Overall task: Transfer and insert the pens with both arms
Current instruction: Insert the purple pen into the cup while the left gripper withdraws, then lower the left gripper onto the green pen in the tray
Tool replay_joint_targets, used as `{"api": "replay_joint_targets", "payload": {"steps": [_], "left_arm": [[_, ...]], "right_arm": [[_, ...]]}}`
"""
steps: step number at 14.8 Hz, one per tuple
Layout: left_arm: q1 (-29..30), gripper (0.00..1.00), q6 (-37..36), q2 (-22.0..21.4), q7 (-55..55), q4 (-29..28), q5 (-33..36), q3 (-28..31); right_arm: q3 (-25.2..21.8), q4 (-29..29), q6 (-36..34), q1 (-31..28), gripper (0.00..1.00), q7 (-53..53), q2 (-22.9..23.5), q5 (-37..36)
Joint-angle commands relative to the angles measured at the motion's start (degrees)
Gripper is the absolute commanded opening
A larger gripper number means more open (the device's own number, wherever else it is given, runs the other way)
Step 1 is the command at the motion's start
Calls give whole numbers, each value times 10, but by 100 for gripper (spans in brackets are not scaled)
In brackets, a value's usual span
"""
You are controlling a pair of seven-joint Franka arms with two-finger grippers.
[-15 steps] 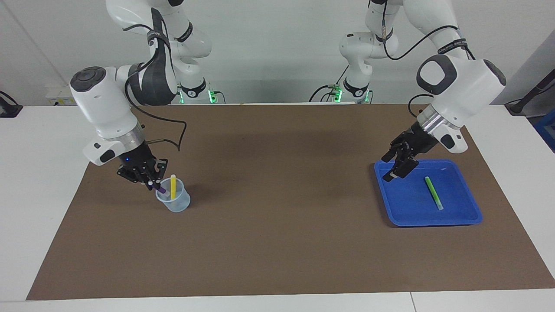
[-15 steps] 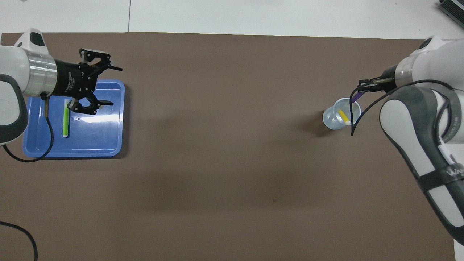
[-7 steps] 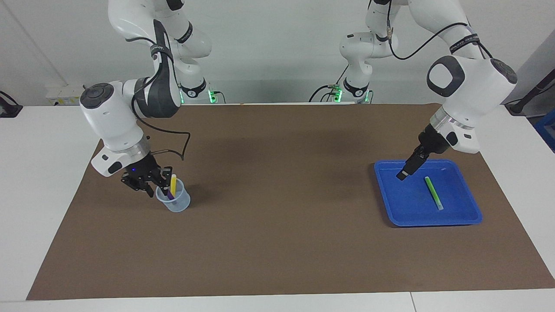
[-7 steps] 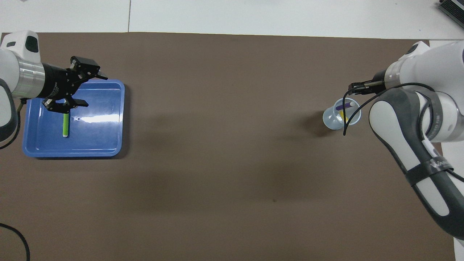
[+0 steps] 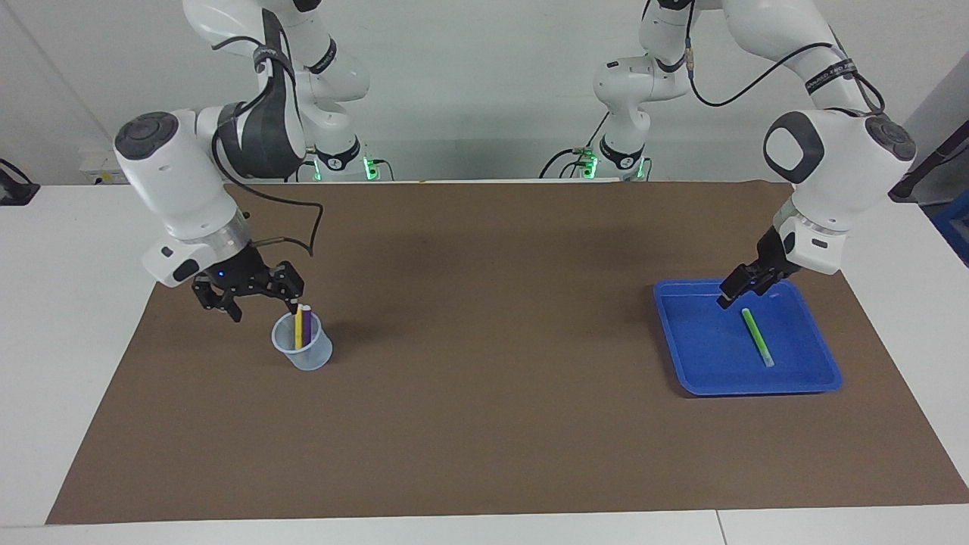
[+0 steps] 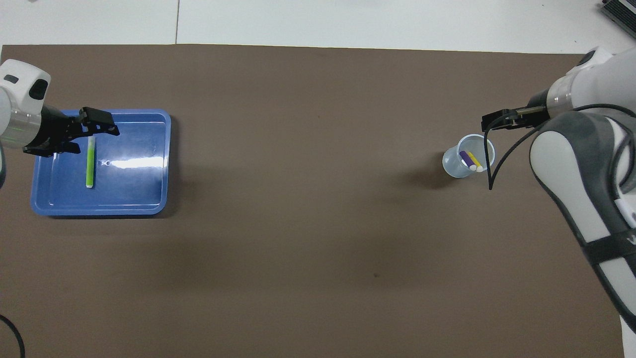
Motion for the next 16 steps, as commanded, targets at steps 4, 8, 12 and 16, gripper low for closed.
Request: {"api": "replay_joint_targets", "payload": {"steps": [4,8,12,16], "left_arm": [[18,100,67,10,106,-58,49,-5],[40,100,100,52,185,-52,57,-4],[67,100,148,90,243,-58,57,-4],[81,98,187,101,258,-84,57,-5]], "right_arm": [[-12,27,-106,-3,100,-15,-59,-20],[-10,21,-148,5,100,-30,-67,-20],[-10,15,-149,6,100,-32,-69,-20],[-10,8,-143,2,100,-33,-73,-20]]}}
